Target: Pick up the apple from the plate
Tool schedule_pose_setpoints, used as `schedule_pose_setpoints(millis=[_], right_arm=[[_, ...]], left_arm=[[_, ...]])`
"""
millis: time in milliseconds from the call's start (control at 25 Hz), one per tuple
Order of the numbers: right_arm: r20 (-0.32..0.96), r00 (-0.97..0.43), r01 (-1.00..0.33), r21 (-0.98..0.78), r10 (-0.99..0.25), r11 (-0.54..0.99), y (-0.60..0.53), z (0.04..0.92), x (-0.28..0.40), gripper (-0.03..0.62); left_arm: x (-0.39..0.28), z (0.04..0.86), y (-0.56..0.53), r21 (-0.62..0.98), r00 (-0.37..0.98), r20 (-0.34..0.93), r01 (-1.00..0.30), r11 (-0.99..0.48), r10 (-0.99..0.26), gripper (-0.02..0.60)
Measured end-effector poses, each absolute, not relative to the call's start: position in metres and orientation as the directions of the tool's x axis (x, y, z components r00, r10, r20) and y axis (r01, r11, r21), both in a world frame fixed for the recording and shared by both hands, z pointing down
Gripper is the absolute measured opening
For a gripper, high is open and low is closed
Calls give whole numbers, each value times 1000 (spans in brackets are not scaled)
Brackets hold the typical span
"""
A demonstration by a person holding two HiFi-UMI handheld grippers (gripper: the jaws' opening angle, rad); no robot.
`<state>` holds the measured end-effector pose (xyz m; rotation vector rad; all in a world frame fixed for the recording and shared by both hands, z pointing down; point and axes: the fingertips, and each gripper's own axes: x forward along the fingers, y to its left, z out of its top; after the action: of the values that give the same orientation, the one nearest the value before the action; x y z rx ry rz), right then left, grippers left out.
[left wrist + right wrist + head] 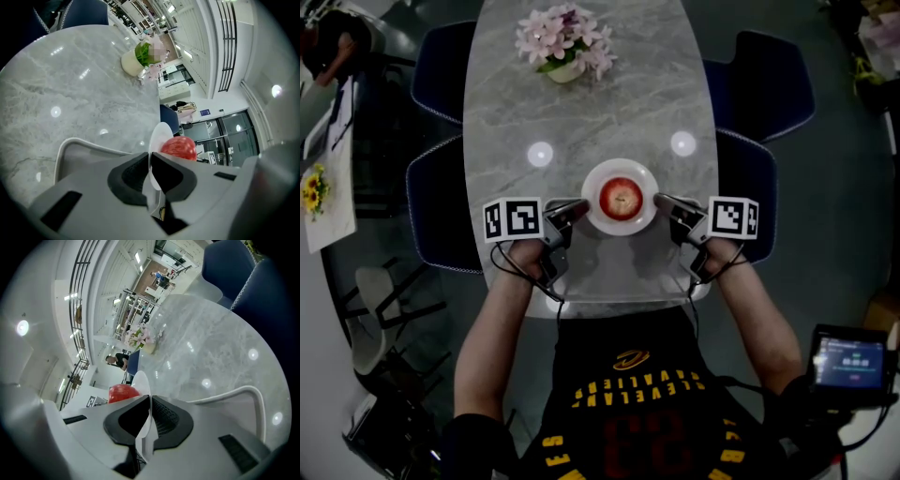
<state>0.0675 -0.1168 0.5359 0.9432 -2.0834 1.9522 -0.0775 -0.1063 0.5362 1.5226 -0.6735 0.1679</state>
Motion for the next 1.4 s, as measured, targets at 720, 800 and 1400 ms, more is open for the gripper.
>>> schedule_pose_setpoints(millis=[720,800,1400], right_arm=[[471,-801,-508,-861,-370,3,-173,534,81,31],[496,-785,-525,-851,-371,-24,-174,536,83,31],[514,-769,-534,-843,-381,-59,-179,543,86,31]], left_arm=[[-65,530,-162,861,808,492,-507,44,-325,26],[-65,531,-164,861,807,494,-507,48,-324,26],[-63,538,-173,858,808,501,-511,53,-309,26]])
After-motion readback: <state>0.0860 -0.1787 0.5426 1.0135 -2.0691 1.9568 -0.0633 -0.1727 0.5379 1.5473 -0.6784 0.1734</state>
